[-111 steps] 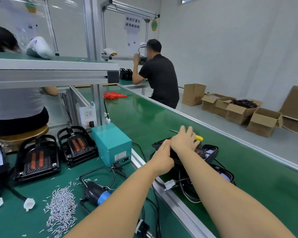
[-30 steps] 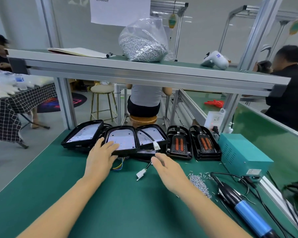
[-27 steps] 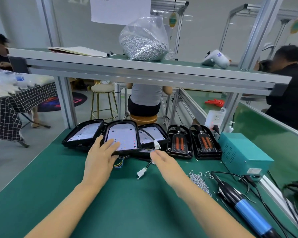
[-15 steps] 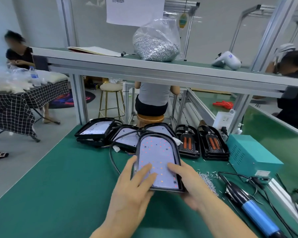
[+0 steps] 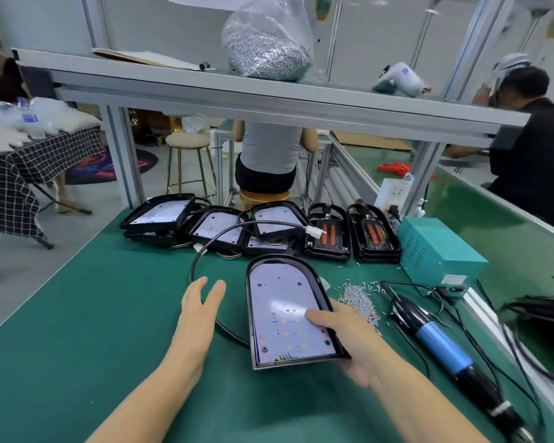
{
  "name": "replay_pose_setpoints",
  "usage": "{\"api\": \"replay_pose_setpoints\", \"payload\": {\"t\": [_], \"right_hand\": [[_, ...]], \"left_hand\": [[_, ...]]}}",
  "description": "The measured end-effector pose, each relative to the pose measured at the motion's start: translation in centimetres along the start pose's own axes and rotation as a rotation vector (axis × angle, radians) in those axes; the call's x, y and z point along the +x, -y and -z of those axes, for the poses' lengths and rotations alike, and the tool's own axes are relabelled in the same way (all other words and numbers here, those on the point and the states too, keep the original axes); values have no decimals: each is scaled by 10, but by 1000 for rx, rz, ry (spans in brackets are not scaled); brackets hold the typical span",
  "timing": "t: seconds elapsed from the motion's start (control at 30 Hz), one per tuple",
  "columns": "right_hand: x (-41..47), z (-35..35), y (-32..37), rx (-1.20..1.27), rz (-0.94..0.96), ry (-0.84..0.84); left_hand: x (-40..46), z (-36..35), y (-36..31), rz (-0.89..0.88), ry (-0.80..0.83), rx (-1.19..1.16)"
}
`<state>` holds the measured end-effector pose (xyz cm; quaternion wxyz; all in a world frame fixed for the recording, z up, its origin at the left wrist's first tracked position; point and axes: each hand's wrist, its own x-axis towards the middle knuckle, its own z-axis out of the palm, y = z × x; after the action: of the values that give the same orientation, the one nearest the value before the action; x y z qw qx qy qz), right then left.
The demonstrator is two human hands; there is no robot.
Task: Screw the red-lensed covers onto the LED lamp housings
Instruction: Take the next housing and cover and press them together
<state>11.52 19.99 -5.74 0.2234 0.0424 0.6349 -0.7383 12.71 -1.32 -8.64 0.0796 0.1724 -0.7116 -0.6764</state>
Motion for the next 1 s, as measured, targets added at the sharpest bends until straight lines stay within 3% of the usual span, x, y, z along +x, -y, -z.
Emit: {"api": "replay_pose_setpoints", "payload": {"t": [0.23, 0.5, 0.63, 0.73, 0.83, 0.9, 1.0], "right_hand": [[-11, -17, -23, -147, -14, 16], [3, -27, -16, -541, 124, -15], [7, -16, -12, -765, 185, -35], [4, -9, -17, -839, 177, -31], [7, -2, -11, -808, 171, -18], [17, 6, 2, -704, 184, -78], [46, 24, 28, -754, 317, -364]], "left_hand": [[-10, -13, 5, -47, 53, -113], [2, -17, 27, -38, -164, -73], [-6, -23, 34, -105, -234, 202], [-9, -26, 31, -99, -281, 463], [-10, -31, 26, -80, -293, 545], [-10, -35, 24, -98, -292, 535], [-9, -40, 22, -87, -299, 521]]}}
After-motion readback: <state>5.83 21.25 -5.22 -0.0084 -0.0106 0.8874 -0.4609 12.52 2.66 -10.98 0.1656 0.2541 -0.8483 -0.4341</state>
